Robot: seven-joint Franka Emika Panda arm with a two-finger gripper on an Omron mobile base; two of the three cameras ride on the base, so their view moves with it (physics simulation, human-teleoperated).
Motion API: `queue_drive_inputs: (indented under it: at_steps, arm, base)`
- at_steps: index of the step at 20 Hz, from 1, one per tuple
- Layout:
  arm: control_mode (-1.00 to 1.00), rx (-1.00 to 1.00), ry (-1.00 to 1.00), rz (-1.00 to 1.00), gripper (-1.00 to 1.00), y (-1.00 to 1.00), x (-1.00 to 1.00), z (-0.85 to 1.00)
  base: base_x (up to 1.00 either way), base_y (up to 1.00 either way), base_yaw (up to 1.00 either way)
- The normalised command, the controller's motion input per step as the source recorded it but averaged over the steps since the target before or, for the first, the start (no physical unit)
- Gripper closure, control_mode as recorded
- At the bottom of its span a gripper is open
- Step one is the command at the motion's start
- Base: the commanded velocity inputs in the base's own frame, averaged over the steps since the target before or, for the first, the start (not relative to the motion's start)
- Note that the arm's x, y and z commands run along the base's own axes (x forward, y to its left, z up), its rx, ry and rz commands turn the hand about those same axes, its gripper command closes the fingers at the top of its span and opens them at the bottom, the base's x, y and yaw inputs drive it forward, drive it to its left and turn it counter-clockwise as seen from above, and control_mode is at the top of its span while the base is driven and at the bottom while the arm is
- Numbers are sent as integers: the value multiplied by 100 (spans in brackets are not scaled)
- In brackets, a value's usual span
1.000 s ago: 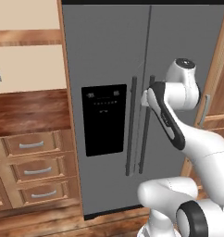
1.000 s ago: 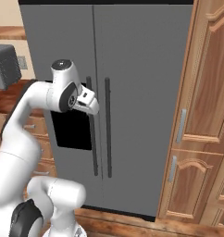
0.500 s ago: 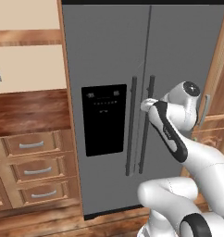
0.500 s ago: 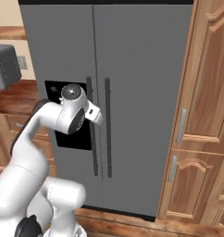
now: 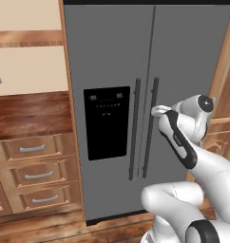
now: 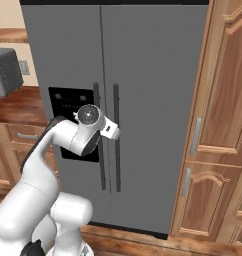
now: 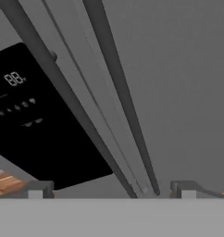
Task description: Retrieve the sausage and cheese from the fridge and place them on the cutting board on the counter.
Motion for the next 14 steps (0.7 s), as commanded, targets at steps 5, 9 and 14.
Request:
queue_drive_inputs:
  at_steps: [5, 9, 14]
  arm:
    - [-100, 0, -3, 0, -100, -21, 15, 0]
    - [-100, 4, -6, 0, -100, -3, 43, 0]
    - [-100, 3, -7, 0, -100, 0, 62, -1]
  base:
    - [0, 0, 0]
    - [0, 0, 0]
    - [0, 0, 0]
